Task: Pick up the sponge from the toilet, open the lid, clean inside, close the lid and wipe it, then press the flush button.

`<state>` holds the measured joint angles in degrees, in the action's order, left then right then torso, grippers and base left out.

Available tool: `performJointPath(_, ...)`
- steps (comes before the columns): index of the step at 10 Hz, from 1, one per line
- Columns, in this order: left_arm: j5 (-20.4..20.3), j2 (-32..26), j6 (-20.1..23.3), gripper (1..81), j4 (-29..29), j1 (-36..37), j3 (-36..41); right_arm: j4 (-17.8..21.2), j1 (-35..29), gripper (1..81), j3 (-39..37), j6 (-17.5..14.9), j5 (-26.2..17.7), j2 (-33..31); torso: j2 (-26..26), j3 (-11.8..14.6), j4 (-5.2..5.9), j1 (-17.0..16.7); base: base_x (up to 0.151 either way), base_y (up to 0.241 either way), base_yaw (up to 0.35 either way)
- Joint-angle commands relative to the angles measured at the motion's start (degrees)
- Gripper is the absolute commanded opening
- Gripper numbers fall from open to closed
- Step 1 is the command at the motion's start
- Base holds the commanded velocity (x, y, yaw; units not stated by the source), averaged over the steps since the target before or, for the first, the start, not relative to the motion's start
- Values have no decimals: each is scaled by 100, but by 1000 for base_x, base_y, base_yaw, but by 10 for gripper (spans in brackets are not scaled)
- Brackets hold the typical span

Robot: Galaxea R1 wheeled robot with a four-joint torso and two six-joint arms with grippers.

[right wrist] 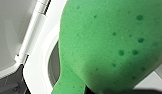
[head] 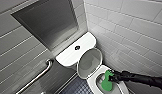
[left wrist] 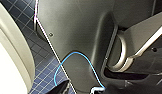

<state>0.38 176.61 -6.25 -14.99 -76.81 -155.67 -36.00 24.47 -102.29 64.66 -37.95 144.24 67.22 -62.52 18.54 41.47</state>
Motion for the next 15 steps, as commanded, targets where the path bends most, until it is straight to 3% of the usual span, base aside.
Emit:
performJointPath(1,481,-134,10,811,-30,-155,-33,-250,-430,10,-314,152,-196,-412,0,0,0,0,0,0,0)
performJointPath(3,481,-116,10,811,-30,-163,-33,-215,-130,10,-1345,126,-107,81,0,0,0,0,0,0,0)
performJointPath(5,472,-143,10,811,-21,-164,-33,-215,72,10,-1775,82,-65,301,0,0,0,0,0,0,0)
performJointPath(6,481,-125,10,811,-30,-172,-33,-188,72,10,-1749,82,-37,310,0,522,0,0,0,0,0)
performJointPath(7,480,-116,10,811,-30,-172,-33,-197,73,10,-1644,91,-46,292,0,583,-132,0,0,0,0)
performJointPath(10,472,-116,10,811,-21,-199,-33,-197,72,10,-1390,143,-116,310,-2,1026,-231,2,0,0,0)
performJointPath(11,463,-125,10,811,-21,-207,-33,-215,107,10,-1266,161,-125,301,0,693,-122,2,0,0,0)
performJointPath(12,463,-134,10,811,-21,-207,-25,-223,238,10,-1213,161,-116,301,0,835,-146,0,0,0,0)
performJointPath(15,463,-151,10,811,-21,-207,-33,-232,871,10,-1248,249,-28,407,4,909,-153,0,0,0,0)
